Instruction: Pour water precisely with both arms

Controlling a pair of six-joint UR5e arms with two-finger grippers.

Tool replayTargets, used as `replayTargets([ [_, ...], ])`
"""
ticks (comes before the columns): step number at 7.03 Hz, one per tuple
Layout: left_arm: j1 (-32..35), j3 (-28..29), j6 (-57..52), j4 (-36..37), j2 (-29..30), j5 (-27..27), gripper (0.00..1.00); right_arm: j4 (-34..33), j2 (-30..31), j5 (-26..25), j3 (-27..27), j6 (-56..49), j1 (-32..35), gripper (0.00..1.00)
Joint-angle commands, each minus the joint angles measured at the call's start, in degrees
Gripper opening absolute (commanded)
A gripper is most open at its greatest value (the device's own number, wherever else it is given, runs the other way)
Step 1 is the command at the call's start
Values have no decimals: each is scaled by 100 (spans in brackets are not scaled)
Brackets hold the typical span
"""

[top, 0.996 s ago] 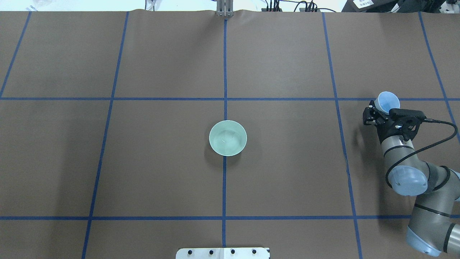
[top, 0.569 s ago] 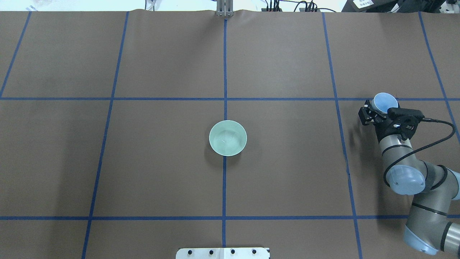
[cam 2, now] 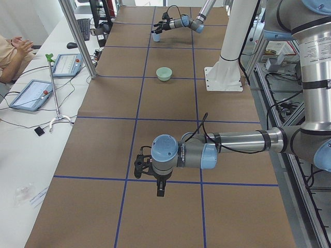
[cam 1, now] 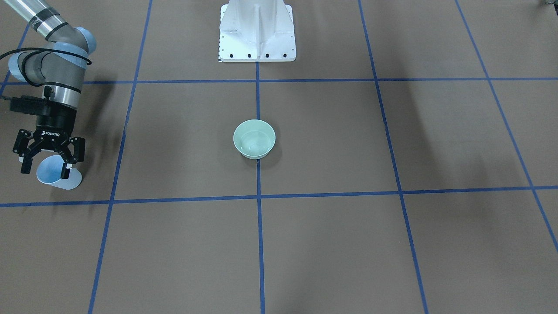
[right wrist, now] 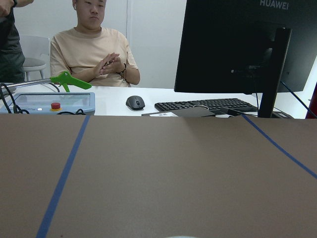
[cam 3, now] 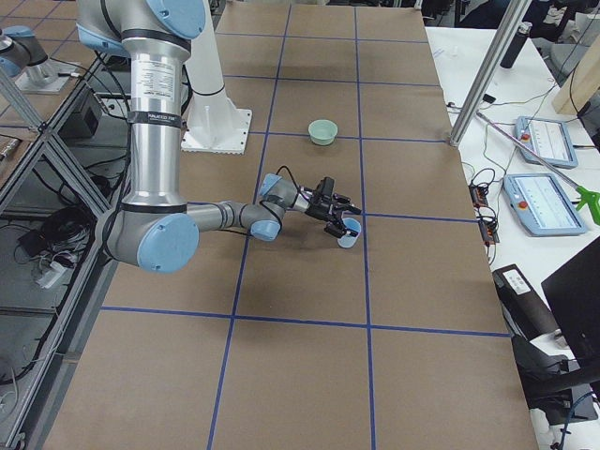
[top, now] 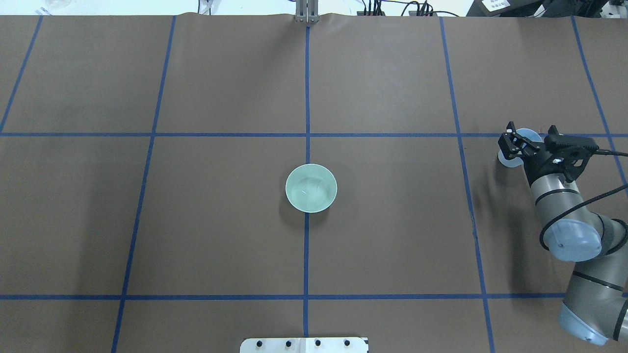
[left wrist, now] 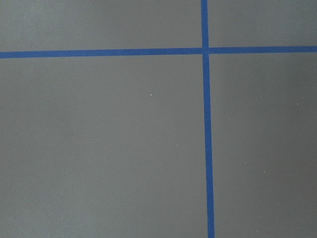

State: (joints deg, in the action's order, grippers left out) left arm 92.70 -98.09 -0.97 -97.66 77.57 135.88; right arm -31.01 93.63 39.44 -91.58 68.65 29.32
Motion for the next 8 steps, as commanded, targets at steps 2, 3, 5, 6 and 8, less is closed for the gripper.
replayTargets([
  [2, -6, -26, 79, 10, 74, 131, 100, 52, -99, 1767, -255, -754, 1028, 100],
  [3, -6, -26, 105, 19, 135, 271, 100, 51, -126, 2761, -290, -1139, 1537, 100],
  [5, -6, -332, 323, 28, 197, 281, 100, -62, -91, 4423, -273, -1842, 2443, 100],
  [6, -50, -569, 786, 19, 258, 273, 100, -315, -56, 5537, -230, -2368, 3056, 100],
  [8, -303, -702, 940, 54, 661, 368, 100, -1559, -38, 6975, -229, -4059, 4217, 100],
])
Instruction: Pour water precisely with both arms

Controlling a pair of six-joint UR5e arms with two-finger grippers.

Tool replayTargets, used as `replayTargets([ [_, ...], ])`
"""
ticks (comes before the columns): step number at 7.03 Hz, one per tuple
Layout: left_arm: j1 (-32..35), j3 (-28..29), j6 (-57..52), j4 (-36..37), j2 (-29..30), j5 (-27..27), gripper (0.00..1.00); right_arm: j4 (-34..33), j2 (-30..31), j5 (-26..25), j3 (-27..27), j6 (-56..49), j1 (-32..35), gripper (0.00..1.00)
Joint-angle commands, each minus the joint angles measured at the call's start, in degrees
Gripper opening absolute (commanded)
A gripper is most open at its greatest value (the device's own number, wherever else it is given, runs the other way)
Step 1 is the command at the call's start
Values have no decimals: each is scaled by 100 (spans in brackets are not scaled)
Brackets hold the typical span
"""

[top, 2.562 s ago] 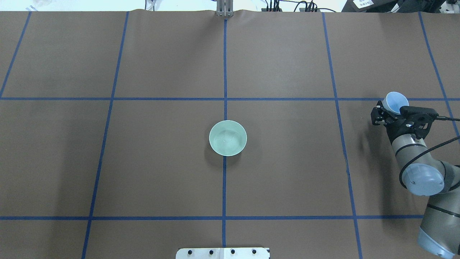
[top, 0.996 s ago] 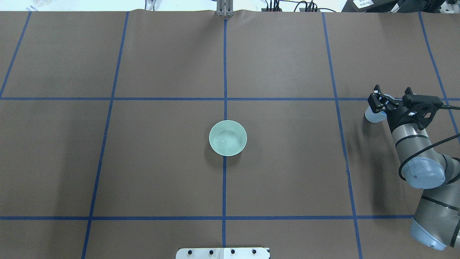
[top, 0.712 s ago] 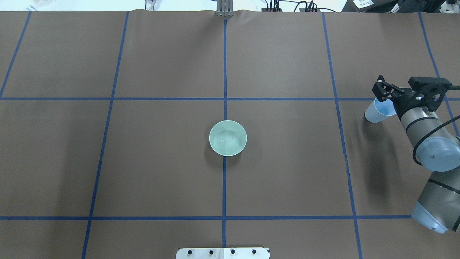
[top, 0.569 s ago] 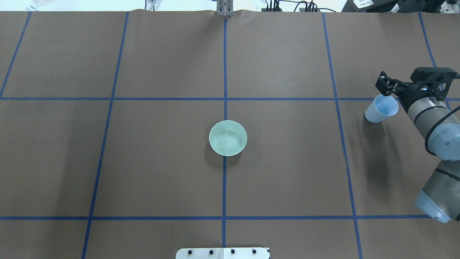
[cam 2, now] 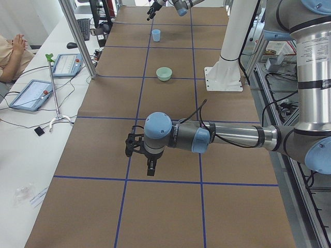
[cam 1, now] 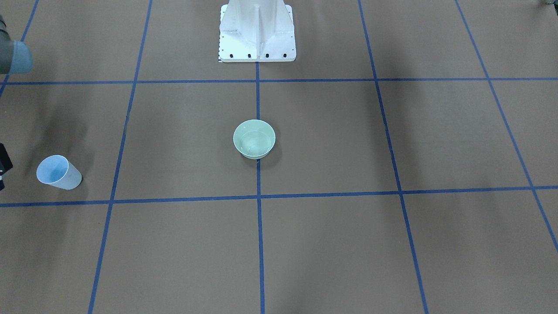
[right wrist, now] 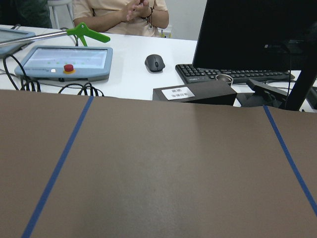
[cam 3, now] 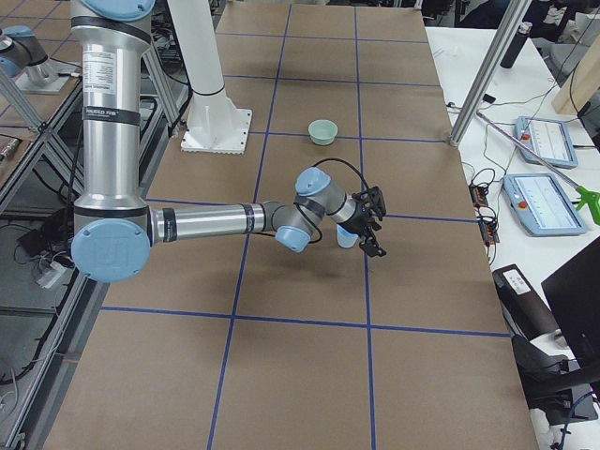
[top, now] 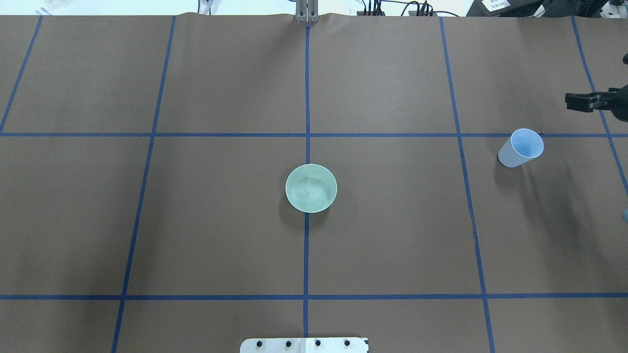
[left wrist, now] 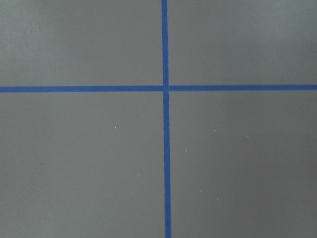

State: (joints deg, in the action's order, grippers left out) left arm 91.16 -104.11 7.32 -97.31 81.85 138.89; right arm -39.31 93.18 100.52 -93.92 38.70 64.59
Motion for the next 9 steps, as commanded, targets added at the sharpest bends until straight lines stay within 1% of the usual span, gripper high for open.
replayTargets([
  [1, -273, -118, 112, 28, 479, 112, 100, -1466, -37, 1464, -12, -1972, 1226, 100],
  [2, -439, -119, 121, 36, 742, 103, 100, -2396, -159, 2140, -29, -2799, 1702, 100],
  [3, -711, -75, 329, 45, 1050, 86, 100, -3511, -421, 2425, -29, -3616, 2063, 100],
  [4, -1113, -101, 1236, 37, 1366, 59, 100, -4409, -493, 2698, -56, -4573, 2284, 100],
  [5, -1526, -40, 1759, 45, 1717, 42, 100, -4871, -416, 2927, -47, -4922, 2487, 100],
  [6, -1913, -22, 2121, 45, 1956, 24, 100, -4875, -224, 2946, 14, -4925, 2506, 100],
  [8, -2539, 30, 3200, -42, 2457, 50, 100, -4832, -38, 3165, 14, -4925, 2506, 100],
  [9, -2672, -13, 3214, -356, 2502, 24, 100, -4823, -37, 3166, -29, -4925, 2506, 100],
])
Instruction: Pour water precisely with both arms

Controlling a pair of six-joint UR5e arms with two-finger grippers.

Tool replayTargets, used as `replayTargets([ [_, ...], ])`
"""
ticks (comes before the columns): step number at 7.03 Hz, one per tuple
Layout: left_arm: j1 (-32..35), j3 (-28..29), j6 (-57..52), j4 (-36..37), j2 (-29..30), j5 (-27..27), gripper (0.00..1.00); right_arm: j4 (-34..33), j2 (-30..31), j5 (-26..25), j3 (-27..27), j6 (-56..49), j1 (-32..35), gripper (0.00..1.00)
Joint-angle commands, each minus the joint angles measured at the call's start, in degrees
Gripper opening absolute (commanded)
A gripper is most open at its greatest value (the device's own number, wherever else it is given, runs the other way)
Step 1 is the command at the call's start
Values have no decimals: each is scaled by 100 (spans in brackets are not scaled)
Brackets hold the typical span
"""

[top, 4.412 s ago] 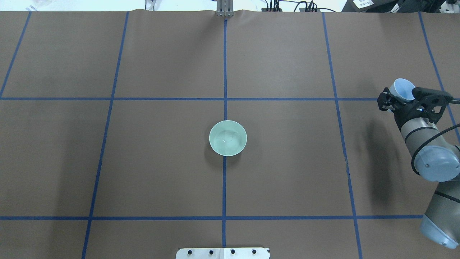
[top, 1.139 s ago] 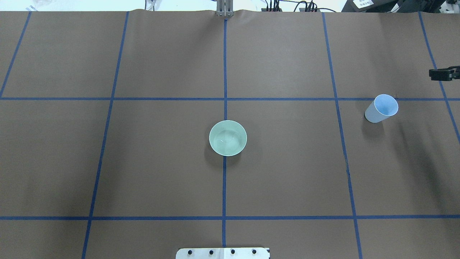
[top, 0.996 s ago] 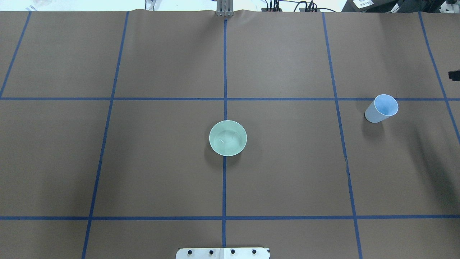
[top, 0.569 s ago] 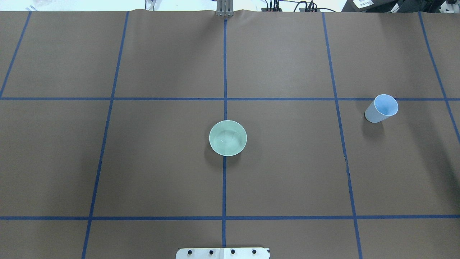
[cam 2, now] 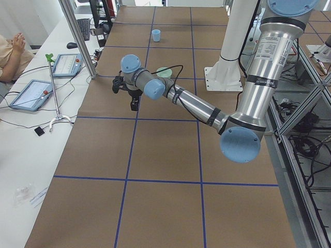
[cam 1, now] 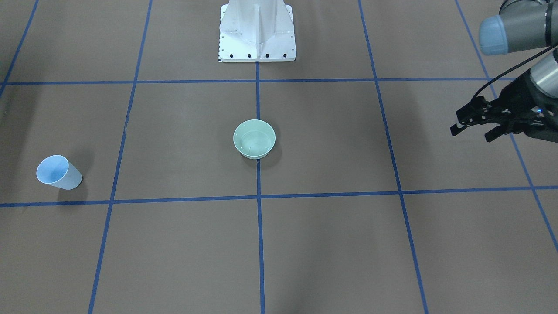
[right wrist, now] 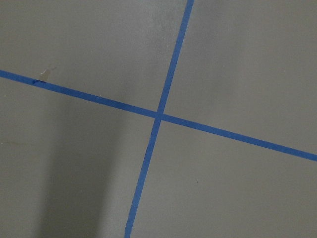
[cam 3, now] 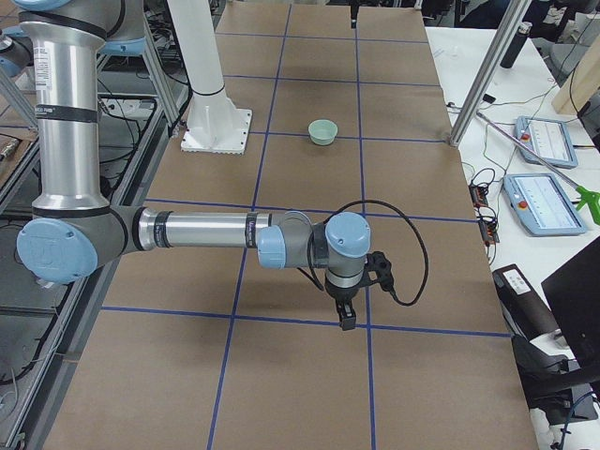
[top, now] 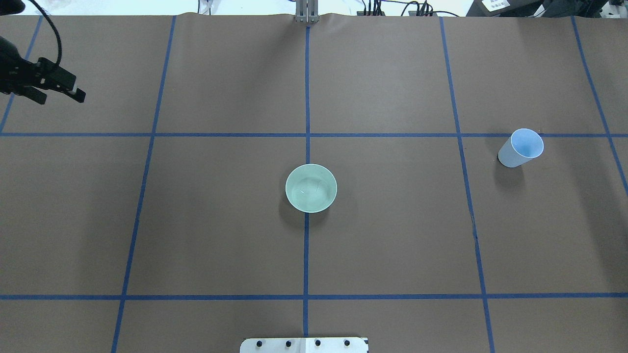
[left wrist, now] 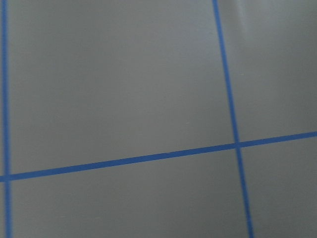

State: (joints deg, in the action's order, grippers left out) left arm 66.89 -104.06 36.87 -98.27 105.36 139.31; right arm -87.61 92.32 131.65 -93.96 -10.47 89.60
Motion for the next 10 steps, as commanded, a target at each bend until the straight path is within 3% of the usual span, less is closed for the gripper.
replayTargets([
  [1, -725, 87, 329, -1377, 82, -166, 100, 8, 58, 37, 9, -8, 5, 100],
  [3, -1492, 369, 1412, -1748, 500, -717, 100, 8, 58, 37, 0, -17, 22, 100],
  [4, -2147, 308, 2437, -1731, 521, -1870, 100, 8, 67, 37, 9, -17, 23, 100],
  [5, -2806, 351, 2613, -1583, 669, -2560, 100, -1, 76, 37, 18, -26, 23, 100],
  [7, -3284, 360, 3131, 220, 1702, -2968, 100, 8, 111, 28, 18, -26, 23, 100],
  [8, -3740, 578, 3333, 421, 2047, -3432, 100, 8, 111, 28, 18, -17, 23, 100],
  [10, -3928, 1551, 3818, 370, 3021, -3446, 100, -1, 111, 19, 27, 1, 23, 100],
])
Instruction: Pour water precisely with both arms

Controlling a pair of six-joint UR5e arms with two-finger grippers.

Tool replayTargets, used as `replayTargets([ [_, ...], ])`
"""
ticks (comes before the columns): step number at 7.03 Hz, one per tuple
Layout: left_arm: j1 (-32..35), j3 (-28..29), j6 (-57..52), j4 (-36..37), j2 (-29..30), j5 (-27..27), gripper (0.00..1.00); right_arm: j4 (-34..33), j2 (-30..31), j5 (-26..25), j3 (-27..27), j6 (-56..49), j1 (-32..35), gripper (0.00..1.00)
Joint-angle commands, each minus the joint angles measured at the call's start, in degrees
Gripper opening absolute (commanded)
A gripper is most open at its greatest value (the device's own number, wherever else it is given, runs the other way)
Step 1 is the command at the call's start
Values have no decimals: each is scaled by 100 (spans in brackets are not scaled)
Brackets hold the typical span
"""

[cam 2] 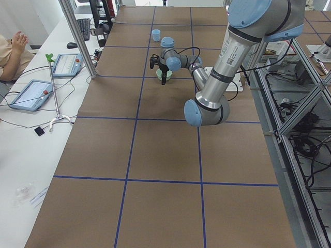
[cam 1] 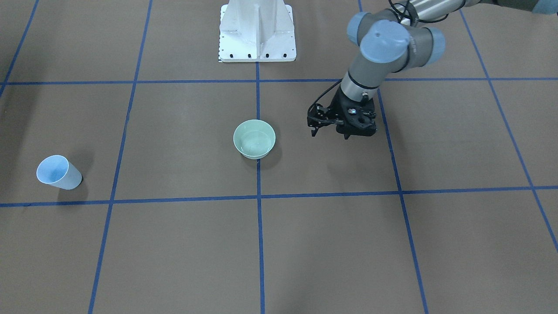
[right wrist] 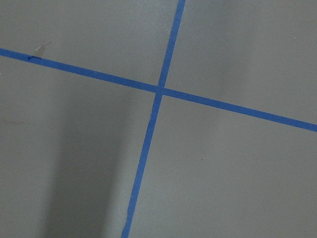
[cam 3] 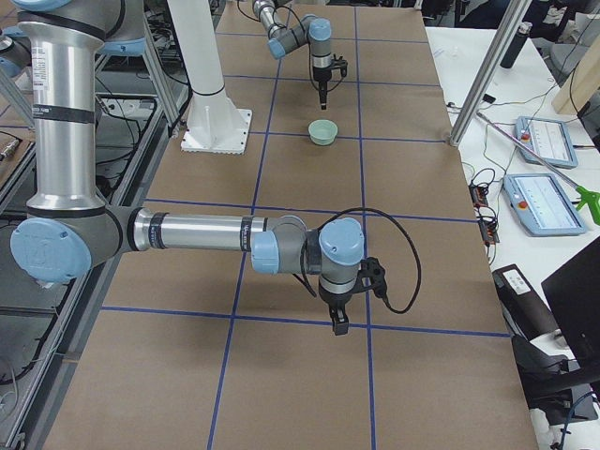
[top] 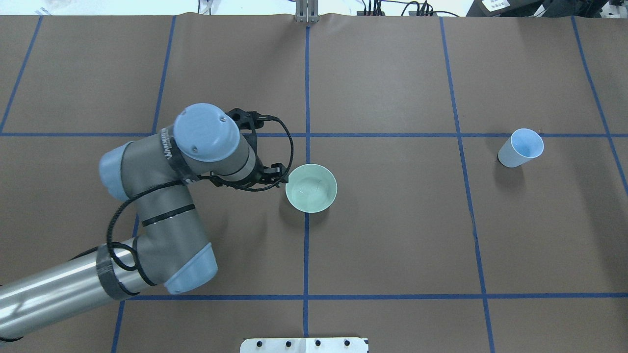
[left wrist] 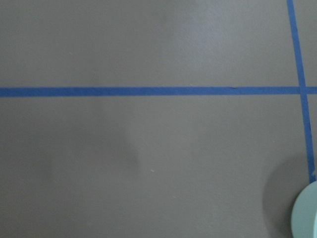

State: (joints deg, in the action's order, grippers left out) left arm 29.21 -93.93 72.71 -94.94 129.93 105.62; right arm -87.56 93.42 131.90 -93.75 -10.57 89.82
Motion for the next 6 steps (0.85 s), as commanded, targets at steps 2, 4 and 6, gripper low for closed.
replayTargets([
  [2, -170, 752, 209, -129, 578, -77, 92, 2, -8, -7, 15, 11, 0, 100],
  [4, -162, 1138, 174, -575, 578, -77, 65, 2, -8, -7, 15, 20, 0, 100],
  [6, -162, 1211, 165, -692, 578, -68, 0, 2, -17, -7, 15, 20, 0, 100],
])
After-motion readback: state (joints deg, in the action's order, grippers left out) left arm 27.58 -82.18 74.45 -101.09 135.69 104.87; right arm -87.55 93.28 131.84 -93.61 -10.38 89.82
